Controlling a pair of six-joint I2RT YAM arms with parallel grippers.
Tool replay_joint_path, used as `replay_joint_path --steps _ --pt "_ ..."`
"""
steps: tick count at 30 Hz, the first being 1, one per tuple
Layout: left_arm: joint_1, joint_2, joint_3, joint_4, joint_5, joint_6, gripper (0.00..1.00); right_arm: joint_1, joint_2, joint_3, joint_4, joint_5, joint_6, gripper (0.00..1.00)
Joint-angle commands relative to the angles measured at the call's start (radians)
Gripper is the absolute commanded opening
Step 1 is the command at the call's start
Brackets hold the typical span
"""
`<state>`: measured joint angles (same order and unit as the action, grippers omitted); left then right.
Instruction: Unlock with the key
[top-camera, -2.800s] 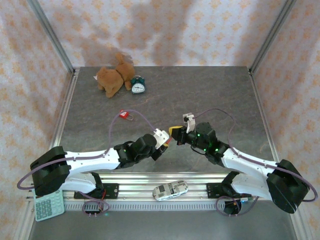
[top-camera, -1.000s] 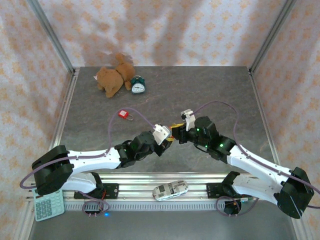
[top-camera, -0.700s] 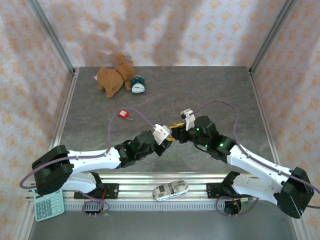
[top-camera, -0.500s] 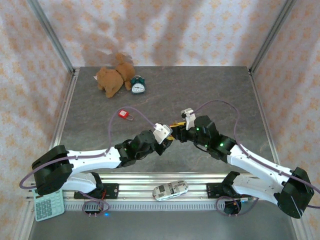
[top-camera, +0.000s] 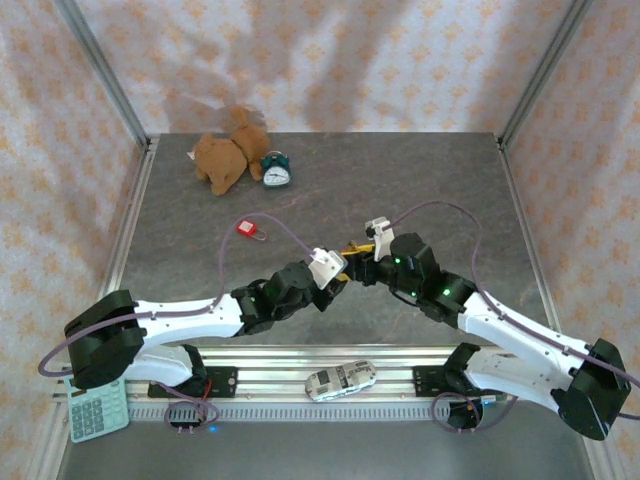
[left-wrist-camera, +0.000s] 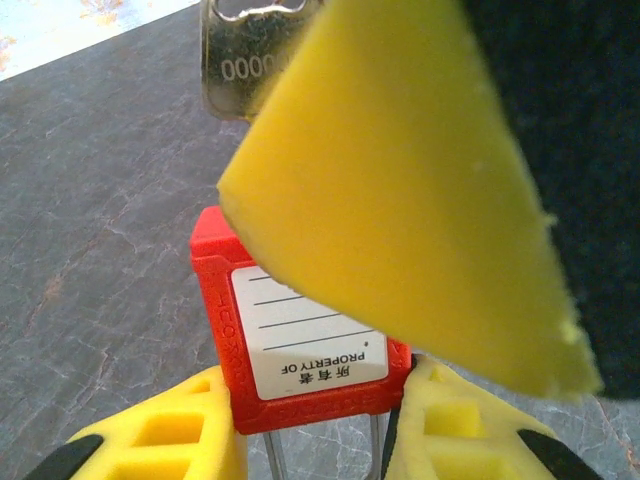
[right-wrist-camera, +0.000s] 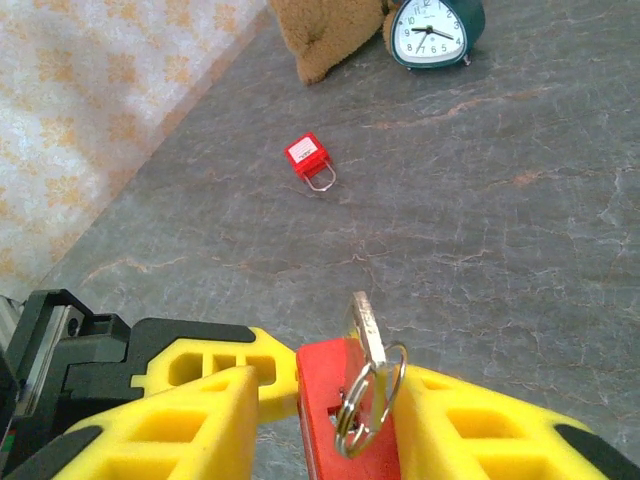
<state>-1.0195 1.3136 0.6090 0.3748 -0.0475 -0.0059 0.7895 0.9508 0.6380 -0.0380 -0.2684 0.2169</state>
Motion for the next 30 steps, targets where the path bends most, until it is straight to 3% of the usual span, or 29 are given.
replay_joint_path --steps 1,10,24,27,30 --pt "-0.008 0.013 0.037 0.049 -0.036 0.013 0.26 0.007 -0.023 0.015 -0.014 0.044 0.009 0.41" --pt "-0.014 0.01 0.033 0.049 -0.045 0.015 0.26 0.006 -0.025 0.019 -0.019 0.049 0.013 0.33" --pt "-0.014 -0.003 0.009 0.058 -0.077 0.006 0.26 -0.009 -0.031 0.025 -0.058 0.085 0.012 0.41" --pt "-0.013 -0.022 -0.023 0.1 -0.119 -0.011 0.29 -0.042 -0.032 0.015 -0.072 0.141 0.034 0.45" --pt "-0.008 -0.041 -0.048 0.115 -0.185 -0.04 0.38 -0.082 0.047 0.048 -0.152 0.227 0.048 0.52"
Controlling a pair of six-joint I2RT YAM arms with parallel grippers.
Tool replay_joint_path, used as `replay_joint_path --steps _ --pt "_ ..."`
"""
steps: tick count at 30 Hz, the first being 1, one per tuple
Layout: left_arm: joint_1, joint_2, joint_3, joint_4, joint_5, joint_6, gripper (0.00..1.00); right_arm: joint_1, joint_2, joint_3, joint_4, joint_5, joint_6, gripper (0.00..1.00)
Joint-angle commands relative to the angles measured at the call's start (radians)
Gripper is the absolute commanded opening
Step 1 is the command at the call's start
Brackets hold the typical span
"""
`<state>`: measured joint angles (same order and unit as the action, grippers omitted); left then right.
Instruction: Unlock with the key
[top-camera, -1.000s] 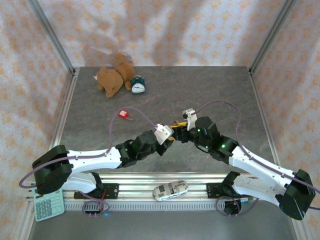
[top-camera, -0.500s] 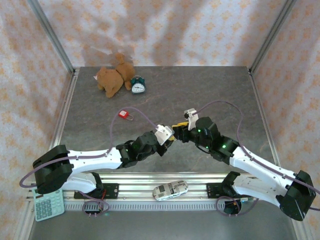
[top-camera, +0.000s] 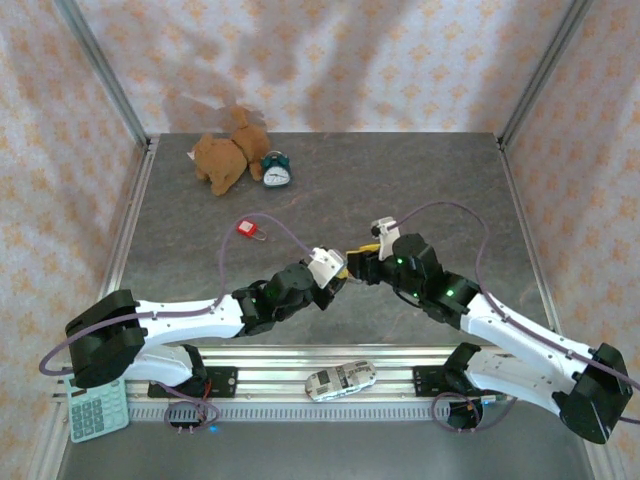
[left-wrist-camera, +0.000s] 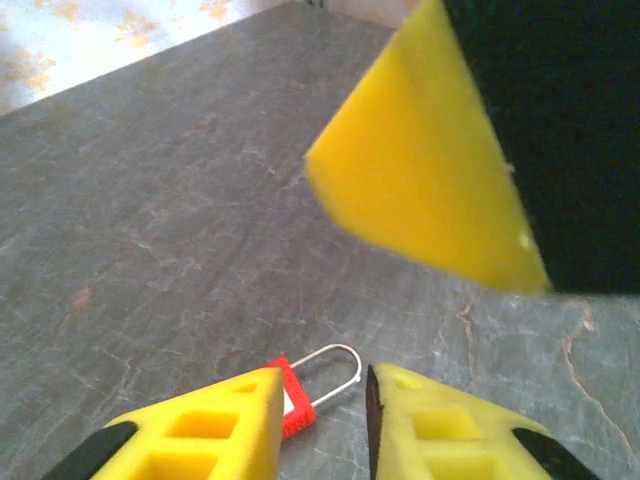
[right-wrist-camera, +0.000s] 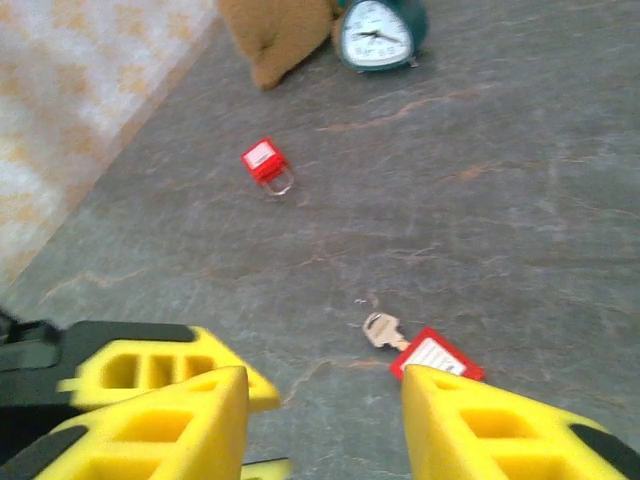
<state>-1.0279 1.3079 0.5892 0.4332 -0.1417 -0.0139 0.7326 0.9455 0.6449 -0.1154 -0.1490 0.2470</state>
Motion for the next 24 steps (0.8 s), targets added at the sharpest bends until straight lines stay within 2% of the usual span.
replay_joint_path --steps 1,3,5,10,13,15,19,24 --pt "0.003 -0.041 -0.037 0.064 -0.125 -0.051 0.43 -0.038 0.112 0.07 -0.118 0.13 0.021 0.53" --pt "0.01 -0.049 -0.053 0.065 -0.188 -0.084 0.45 -0.046 0.261 0.138 -0.208 0.192 0.023 0.52" --pt "0.012 -0.054 -0.058 0.045 -0.261 -0.116 0.46 -0.046 0.403 0.198 -0.258 0.247 0.02 0.48" --pt "0.017 -0.081 -0.08 -0.018 -0.407 -0.241 0.48 -0.047 0.613 0.269 -0.237 0.322 0.002 0.33" --pt "0.023 -0.11 -0.086 -0.081 -0.463 -0.294 0.53 -0.047 0.684 0.289 -0.237 0.294 -0.007 0.3" --pt "0.026 -0.124 -0.084 -0.118 -0.508 -0.331 0.53 -0.047 0.727 0.289 -0.246 0.27 -0.009 0.29" --pt "0.053 -0.152 -0.058 -0.23 -0.494 -0.409 0.53 -0.034 0.724 0.238 -0.231 0.217 0.005 0.24" --pt "0.068 -0.164 -0.034 -0.296 -0.47 -0.435 0.51 0.015 0.696 0.206 -0.245 0.136 0.0 0.21"
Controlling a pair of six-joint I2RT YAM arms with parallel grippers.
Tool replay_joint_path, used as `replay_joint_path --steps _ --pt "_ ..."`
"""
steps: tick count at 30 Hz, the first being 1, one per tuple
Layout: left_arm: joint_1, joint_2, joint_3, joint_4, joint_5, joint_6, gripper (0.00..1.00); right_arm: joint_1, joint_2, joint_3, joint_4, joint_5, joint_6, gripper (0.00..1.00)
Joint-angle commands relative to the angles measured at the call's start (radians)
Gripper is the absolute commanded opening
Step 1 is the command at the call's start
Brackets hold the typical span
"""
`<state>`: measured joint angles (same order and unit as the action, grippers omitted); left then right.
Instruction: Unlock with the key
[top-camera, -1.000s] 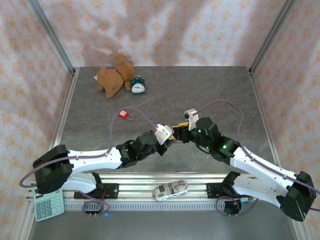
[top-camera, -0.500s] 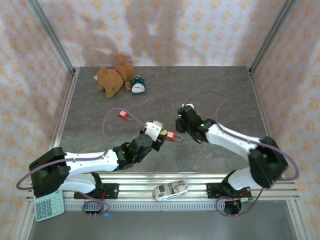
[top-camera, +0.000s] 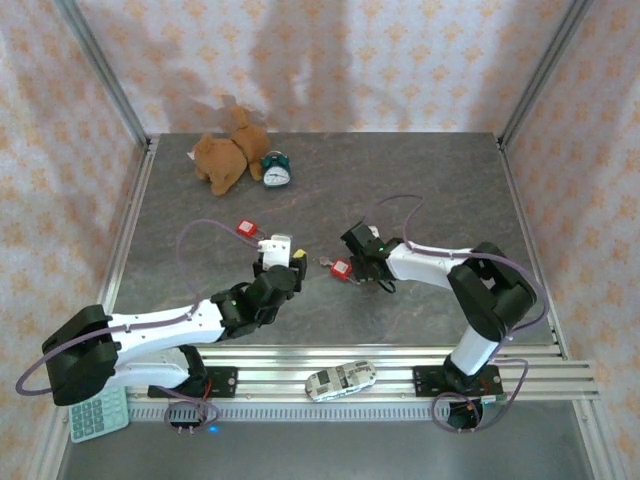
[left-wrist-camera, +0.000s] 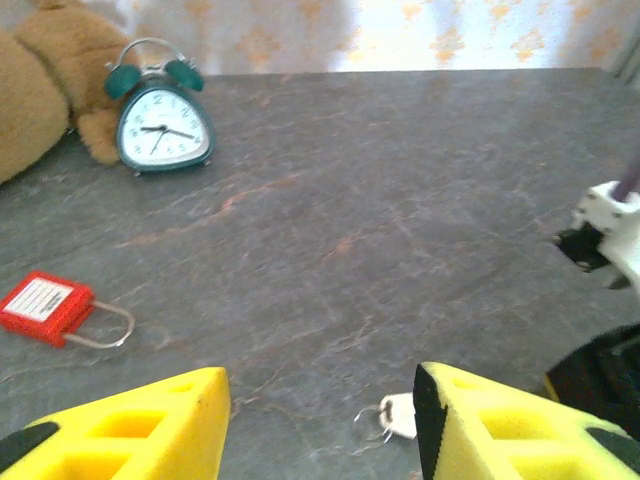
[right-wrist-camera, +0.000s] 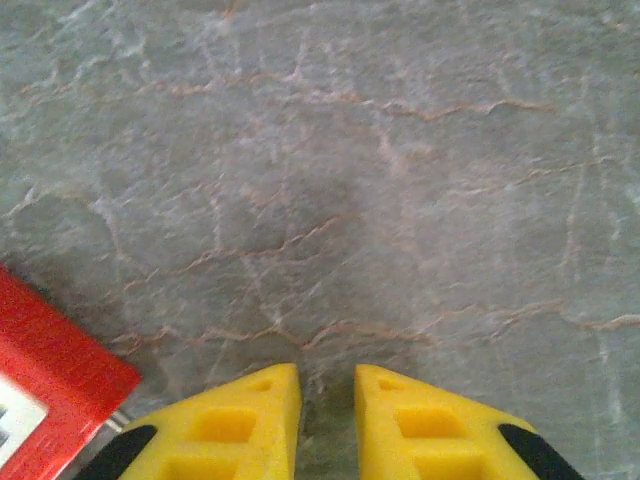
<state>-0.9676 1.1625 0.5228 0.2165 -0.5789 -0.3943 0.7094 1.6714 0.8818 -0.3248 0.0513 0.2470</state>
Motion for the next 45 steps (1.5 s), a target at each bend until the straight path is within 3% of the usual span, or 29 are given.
replay_joint_path --steps 1,7,15,17,24,34,45 --pt "0.007 -0.017 0.034 -0.086 -0.035 -0.055 0.51 0.051 -0.038 -0.035 -0.034 -0.079 0.003 0.21" --pt "0.008 -0.002 0.055 -0.127 -0.04 -0.028 0.51 0.093 -0.094 -0.033 0.021 -0.243 0.059 0.21" --pt "0.029 0.126 0.202 -0.221 0.078 0.093 0.67 0.053 -0.254 -0.001 -0.115 -0.06 0.037 0.22" --pt "0.048 0.206 0.289 -0.291 0.139 0.101 0.66 0.013 -0.332 -0.025 -0.128 -0.01 0.053 0.25" --pt "0.084 0.629 0.787 -0.788 0.314 0.035 0.65 -0.194 -0.556 -0.169 -0.07 0.026 0.171 0.43" --pt "0.101 0.888 1.146 -1.142 0.543 0.101 0.68 -0.215 -0.609 -0.233 -0.015 0.053 0.158 0.59" --pt "0.134 1.059 1.356 -1.334 0.626 0.002 0.71 -0.217 -0.66 -0.279 0.028 0.024 0.154 0.62"
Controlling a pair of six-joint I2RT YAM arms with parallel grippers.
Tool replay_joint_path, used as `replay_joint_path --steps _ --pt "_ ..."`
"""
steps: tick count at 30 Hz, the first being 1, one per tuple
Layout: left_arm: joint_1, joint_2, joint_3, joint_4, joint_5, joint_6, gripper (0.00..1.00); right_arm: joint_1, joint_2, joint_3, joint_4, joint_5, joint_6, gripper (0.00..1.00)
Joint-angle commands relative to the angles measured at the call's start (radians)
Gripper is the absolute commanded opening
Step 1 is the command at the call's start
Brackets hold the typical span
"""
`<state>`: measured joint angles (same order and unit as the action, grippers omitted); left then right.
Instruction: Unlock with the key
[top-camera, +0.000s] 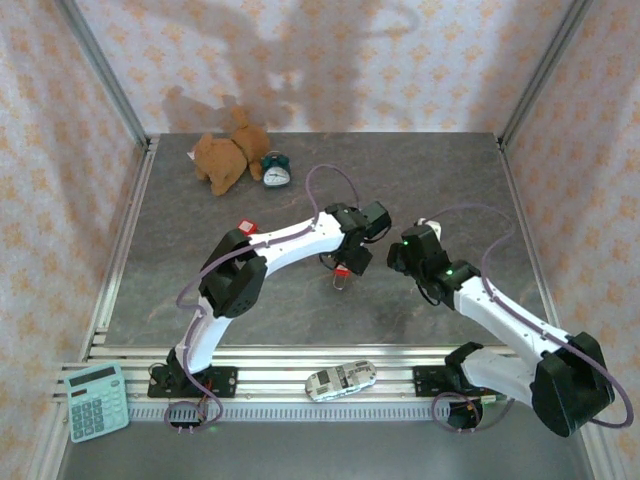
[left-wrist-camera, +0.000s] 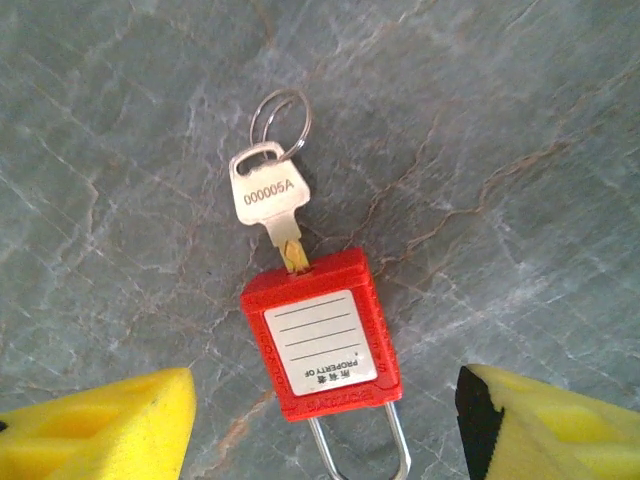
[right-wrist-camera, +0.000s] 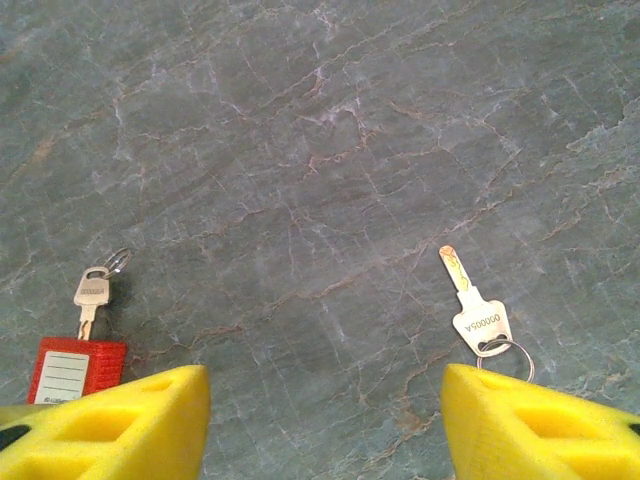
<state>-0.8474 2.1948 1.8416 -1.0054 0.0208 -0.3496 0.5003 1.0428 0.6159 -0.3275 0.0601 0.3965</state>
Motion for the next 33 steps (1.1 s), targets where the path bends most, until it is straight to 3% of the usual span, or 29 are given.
replay_joint_path --steps 1,11,17,20,24,33 --pt "0.014 0.029 0.044 -0.115 0.036 -0.049 0.71 -0.008 -0.039 -0.015 0.032 0.016 0.003 0.62" --pt "0.03 0.121 0.082 -0.123 0.099 -0.088 0.62 -0.009 -0.085 -0.034 0.043 0.0 0.002 0.62" --pt "0.046 0.146 0.074 -0.114 0.029 -0.11 0.57 -0.009 -0.103 -0.046 0.052 -0.005 0.009 0.62" --pt "0.054 0.142 0.054 -0.111 -0.013 -0.089 0.5 -0.009 -0.116 -0.054 0.056 -0.005 0.008 0.61" --pt "0.07 0.123 -0.007 -0.085 0.011 -0.066 0.36 -0.009 -0.124 -0.051 0.057 -0.017 0.003 0.61" --pt "0.071 -0.016 -0.112 0.003 0.002 0.02 0.34 -0.009 -0.07 -0.039 0.075 -0.1 0.0 0.6"
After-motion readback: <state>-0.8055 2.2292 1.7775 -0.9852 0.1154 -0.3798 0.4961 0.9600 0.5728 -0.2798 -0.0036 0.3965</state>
